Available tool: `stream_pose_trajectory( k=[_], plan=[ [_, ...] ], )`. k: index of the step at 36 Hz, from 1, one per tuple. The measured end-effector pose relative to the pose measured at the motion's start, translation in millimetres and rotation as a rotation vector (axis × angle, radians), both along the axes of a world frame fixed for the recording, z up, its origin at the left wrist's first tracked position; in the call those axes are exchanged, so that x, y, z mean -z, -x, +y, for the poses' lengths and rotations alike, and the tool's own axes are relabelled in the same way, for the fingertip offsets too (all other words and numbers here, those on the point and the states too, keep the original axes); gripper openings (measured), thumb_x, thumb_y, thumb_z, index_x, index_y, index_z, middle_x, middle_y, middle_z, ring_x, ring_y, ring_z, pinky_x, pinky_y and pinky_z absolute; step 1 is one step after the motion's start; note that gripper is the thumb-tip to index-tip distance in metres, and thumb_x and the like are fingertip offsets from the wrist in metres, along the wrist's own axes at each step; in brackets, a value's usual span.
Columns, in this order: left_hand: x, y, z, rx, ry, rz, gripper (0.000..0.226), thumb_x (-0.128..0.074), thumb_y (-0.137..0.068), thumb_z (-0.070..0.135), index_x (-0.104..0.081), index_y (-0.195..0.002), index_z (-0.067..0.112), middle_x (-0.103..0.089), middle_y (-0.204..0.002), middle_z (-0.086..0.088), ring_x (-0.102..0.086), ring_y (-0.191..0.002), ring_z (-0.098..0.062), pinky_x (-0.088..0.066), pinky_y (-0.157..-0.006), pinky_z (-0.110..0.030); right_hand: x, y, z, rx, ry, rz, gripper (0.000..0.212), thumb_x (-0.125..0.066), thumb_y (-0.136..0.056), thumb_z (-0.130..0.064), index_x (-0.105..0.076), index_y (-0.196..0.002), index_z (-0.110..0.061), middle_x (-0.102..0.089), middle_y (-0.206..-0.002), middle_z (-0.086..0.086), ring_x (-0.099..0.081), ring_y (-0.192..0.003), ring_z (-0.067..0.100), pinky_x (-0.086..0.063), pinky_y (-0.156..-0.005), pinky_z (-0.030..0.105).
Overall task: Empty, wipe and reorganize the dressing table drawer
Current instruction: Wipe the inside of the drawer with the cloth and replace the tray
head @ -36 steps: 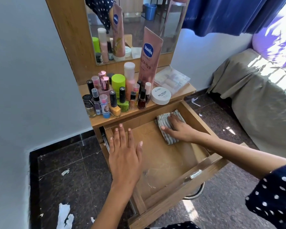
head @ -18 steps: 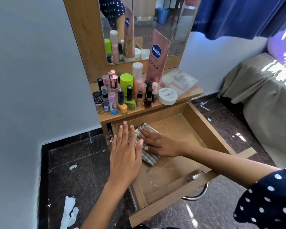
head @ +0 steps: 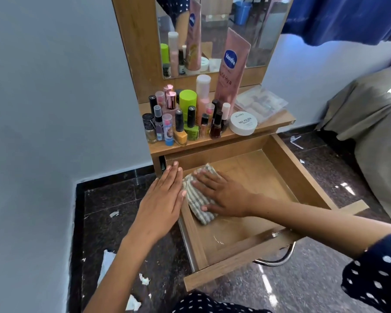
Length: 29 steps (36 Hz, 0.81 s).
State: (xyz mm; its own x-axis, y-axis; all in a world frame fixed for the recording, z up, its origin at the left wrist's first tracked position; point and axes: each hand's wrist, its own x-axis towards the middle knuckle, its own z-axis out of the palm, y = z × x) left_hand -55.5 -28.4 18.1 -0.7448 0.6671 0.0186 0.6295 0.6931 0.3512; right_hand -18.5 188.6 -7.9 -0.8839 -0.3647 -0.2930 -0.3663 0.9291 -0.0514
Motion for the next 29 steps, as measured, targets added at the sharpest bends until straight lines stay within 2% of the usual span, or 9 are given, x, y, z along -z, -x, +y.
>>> stream_pose_trajectory(
  k=[3,9,12,15,18,21,24,27,29],
  plan=[
    [-2.5,-2.4,1.2,-0.013,0.007,0.021,0.056,-0.017,-0.102,0.040,0.009,-0.148,0.023,0.025,-0.149,0.012,0.023,-0.136,0.001,0.011,-0.109,-0.019,3.4,8.2,-0.9,-0.051,0.046,0.014,0.083,-0.001,-0.086,-0.063,0.002,-0.152,-0.013,0.017,-0.153,0.003,0.017,-0.145,0.018,0.008,-0.120,0.036],
    [-4.4,-5.4,4.4,-0.045,0.071,0.038,0.056,-0.016,-0.103,0.039,0.007,-0.151,0.020,0.021,-0.154,0.007,0.021,-0.138,-0.003,0.011,-0.110,-0.023,7.6,-6.7,-10.7,-0.127,0.079,-0.055,0.078,0.000,-0.084,-0.065,0.013,-0.148,-0.022,0.026,-0.152,0.008,0.023,-0.145,0.024,0.010,-0.119,0.034],
    [-7.6,-8.8,11.0,-0.097,0.103,0.041,0.057,-0.017,-0.103,0.036,0.004,-0.152,0.015,0.015,-0.158,0.002,0.014,-0.144,-0.008,0.006,-0.115,-0.028,6.2,-19.0,-4.1,-0.208,0.049,-0.091,0.072,-0.013,-0.092,-0.061,0.012,-0.149,-0.025,0.028,-0.153,0.008,0.027,-0.143,0.024,0.014,-0.117,0.034],
    [-8.2,-15.5,25.4,-0.191,0.074,-0.017,0.058,-0.014,-0.103,0.038,0.003,-0.151,0.012,0.015,-0.158,-0.002,0.013,-0.145,-0.013,0.003,-0.117,-0.033,4.6,-25.3,0.3,-0.264,0.012,-0.114,0.070,-0.019,-0.095,-0.061,0.011,-0.151,-0.031,0.028,-0.155,0.007,0.025,-0.144,0.024,0.012,-0.117,0.038],
    [-1.9,-22.4,34.6,-0.259,0.019,-0.019,0.060,-0.013,-0.103,0.039,0.006,-0.151,0.010,0.019,-0.157,-0.004,0.017,-0.144,-0.015,0.004,-0.116,-0.035,2.5,-21.1,5.0,-0.278,-0.008,-0.082,0.069,-0.015,-0.092,-0.065,0.013,-0.148,-0.036,0.024,-0.156,0.003,0.022,-0.146,0.022,0.009,-0.119,0.037],
    [4.2,-24.1,33.2,-0.259,-0.005,0.002,0.060,-0.014,-0.103,0.039,0.009,-0.151,0.011,0.020,-0.157,-0.003,0.019,-0.143,-0.014,0.006,-0.115,-0.035,4.1,-7.5,16.6,-0.168,-0.015,-0.031,0.076,0.003,-0.084,-0.072,0.013,-0.148,-0.032,0.017,-0.158,0.005,0.017,-0.146,0.023,0.000,-0.122,0.040],
    [4.8,-22.2,32.0,-0.245,-0.014,0.015,0.060,-0.015,-0.103,0.038,0.009,-0.150,0.011,0.018,-0.158,-0.003,0.018,-0.144,-0.013,0.006,-0.116,-0.033,7.4,4.7,18.3,-0.011,0.040,-0.032,0.085,0.016,-0.074,-0.079,0.017,-0.145,-0.032,0.018,-0.158,0.005,0.018,-0.146,0.022,0.001,-0.122,0.040],
    [6.2,-22.2,31.8,-0.233,-0.015,0.035,0.059,-0.013,-0.102,0.038,0.007,-0.150,0.010,0.016,-0.158,-0.004,0.017,-0.144,-0.014,0.004,-0.118,-0.035,11.7,10.2,4.2,0.079,0.126,-0.066,0.087,0.012,-0.072,-0.081,0.021,-0.142,-0.030,0.029,-0.150,0.001,0.024,-0.144,0.021,0.004,-0.121,0.043],
    [7.7,-22.8,31.5,-0.228,-0.014,0.043,0.061,-0.007,-0.100,0.040,0.008,-0.150,0.009,0.015,-0.158,-0.005,0.017,-0.144,-0.015,0.003,-0.118,-0.036,14.4,7.5,-7.3,0.076,0.151,-0.107,0.081,-0.003,-0.083,-0.075,0.021,-0.144,-0.026,0.034,-0.146,0.000,0.029,-0.140,0.021,0.006,-0.120,0.045]
  ],
)
